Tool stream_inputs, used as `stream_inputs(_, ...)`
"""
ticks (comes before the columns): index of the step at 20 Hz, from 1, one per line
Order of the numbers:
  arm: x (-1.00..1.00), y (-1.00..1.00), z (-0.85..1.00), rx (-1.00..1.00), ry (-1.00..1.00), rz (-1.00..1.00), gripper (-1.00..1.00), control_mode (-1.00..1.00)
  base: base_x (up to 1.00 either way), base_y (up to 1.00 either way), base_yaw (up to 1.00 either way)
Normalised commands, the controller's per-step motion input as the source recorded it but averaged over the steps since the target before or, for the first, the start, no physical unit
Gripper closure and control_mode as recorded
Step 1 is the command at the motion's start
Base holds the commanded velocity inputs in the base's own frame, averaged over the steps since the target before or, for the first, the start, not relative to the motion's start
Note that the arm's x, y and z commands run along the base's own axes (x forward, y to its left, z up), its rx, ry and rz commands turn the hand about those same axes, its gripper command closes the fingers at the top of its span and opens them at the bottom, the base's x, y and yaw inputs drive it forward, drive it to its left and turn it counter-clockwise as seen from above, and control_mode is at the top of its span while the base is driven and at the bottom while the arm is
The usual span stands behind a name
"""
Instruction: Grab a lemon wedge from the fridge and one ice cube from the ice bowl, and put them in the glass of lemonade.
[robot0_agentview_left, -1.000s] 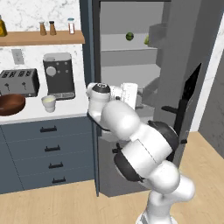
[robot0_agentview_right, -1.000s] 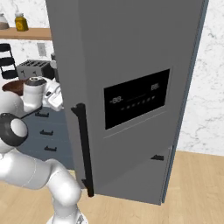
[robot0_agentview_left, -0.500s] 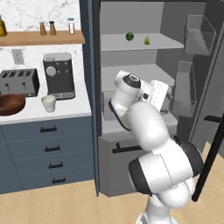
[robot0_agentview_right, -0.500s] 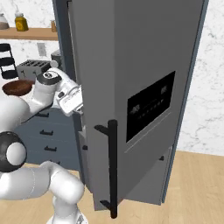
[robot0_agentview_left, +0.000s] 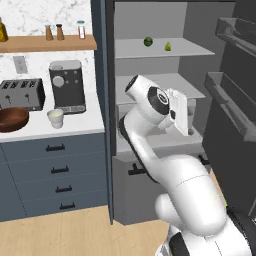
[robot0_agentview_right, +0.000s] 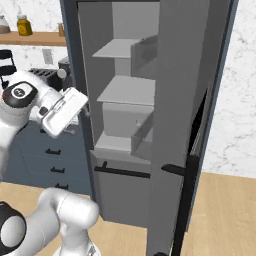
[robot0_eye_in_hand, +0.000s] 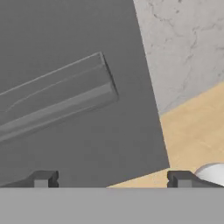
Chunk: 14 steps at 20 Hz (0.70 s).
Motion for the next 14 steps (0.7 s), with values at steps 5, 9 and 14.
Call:
stream_inputs(5,0.0,0.36,-0.05,0.44,0.21,0.65,-1.0,-1.0,0.0,0.0,0.0)
stream_inputs(9,0.0,0.0,-0.21,0.61,0.22,0.59,-1.0,-1.0,0.0,0.0,0.0)
stream_inputs(14,0.0,-0.4,-0.02,0.34,0.01,0.52,-1.0,-1.0,0.0,0.0,0.0)
